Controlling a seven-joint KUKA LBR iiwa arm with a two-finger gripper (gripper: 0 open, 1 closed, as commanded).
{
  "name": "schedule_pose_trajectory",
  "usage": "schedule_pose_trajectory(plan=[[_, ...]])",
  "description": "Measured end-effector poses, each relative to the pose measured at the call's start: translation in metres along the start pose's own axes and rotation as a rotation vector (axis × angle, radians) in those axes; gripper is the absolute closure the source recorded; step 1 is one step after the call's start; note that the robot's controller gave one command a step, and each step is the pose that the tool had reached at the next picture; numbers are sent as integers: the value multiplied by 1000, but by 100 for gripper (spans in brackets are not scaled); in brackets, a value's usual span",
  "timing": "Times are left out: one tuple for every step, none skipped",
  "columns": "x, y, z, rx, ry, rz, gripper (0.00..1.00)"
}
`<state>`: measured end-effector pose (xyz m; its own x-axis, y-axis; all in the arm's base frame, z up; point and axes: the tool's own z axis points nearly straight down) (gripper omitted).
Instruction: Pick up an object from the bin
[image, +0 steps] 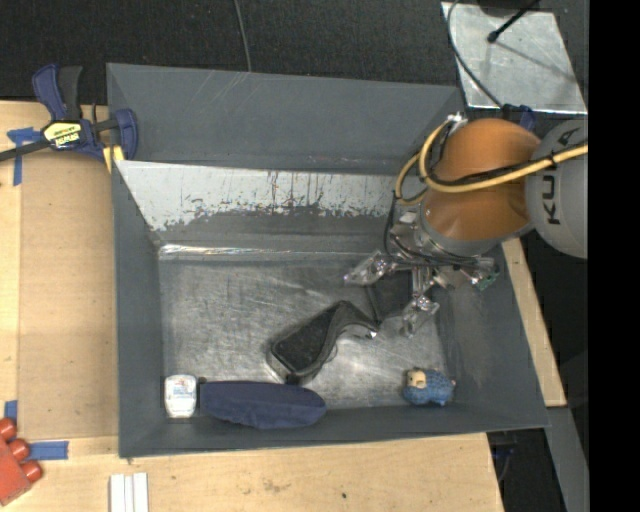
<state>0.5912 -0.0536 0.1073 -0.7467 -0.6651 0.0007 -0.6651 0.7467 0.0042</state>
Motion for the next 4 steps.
schedule_pose_trajectory(plan=[[-24,-26,30,7,-4,-335,0],[-22,-28,25,9,-5,-352,0],[63,-47,24,5,-10,-450,0],[20,-69,34,2,-3,-322,0]])
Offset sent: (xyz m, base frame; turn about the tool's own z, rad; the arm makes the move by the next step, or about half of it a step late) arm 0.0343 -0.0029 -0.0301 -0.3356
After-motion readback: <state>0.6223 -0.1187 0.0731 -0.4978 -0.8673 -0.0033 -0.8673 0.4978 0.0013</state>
